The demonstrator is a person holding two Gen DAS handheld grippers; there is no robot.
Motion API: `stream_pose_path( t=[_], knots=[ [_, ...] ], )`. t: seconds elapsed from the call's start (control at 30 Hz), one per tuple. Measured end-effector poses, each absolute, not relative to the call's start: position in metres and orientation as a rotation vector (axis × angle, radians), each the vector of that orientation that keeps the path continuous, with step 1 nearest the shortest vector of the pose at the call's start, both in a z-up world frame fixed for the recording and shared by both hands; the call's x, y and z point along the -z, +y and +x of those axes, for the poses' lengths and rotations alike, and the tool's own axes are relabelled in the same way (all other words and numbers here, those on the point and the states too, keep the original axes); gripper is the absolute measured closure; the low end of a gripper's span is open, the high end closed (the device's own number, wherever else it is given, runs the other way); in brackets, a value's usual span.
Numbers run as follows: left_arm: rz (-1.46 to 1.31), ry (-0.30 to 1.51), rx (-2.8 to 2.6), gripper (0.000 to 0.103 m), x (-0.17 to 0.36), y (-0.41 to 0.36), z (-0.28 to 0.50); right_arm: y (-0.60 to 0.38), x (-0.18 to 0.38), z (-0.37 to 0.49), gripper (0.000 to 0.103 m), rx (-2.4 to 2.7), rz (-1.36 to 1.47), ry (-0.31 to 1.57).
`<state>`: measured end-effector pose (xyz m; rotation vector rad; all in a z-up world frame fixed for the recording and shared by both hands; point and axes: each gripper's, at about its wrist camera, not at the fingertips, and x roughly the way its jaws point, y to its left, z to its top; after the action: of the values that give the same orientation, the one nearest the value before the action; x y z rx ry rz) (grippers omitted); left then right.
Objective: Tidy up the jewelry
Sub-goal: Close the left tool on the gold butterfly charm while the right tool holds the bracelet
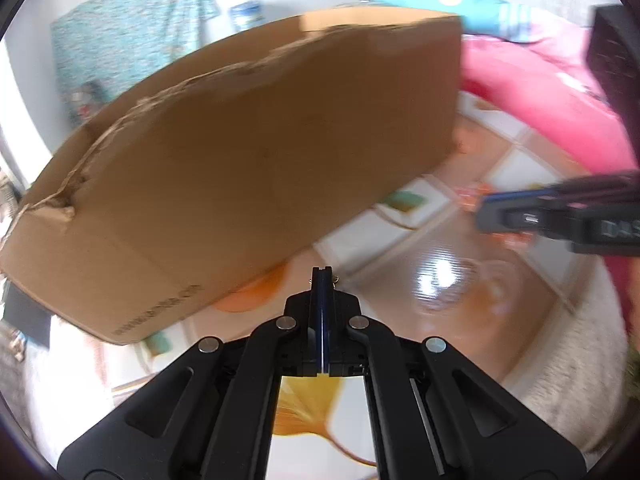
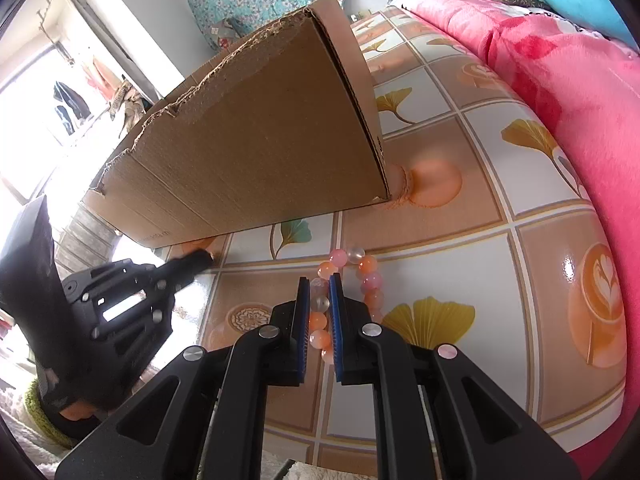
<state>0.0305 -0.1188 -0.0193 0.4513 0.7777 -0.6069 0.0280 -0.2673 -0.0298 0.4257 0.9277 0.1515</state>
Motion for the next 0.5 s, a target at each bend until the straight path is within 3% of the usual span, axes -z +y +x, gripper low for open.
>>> stream_pose_path(
  t=[0.23,0.3,0.37,0.5],
  knots=[
    [0.436,0.757,0.652,0.102,0.013,-0.111,0.027,-0.268,0.030,0.027,0.093,-0.155,0.434,0.927],
    [0.437,0.759,0.680,0.087,0.011,-0.109,0.028,-0.268,0.030,0.027,0.093,-0.154,0.433,0.927],
    [0.444,0.762,0.717,0.081,0.007,-0.114,0.039,-0.267,0.030,0.027,0.093,-0.154,0.434,0.926],
    [0.507,0.778,0.774,0.079,0.014,-0.122,0.033,-0.267,0.030,0.027,0.093,-0.152,0.432,0.926]
  ],
)
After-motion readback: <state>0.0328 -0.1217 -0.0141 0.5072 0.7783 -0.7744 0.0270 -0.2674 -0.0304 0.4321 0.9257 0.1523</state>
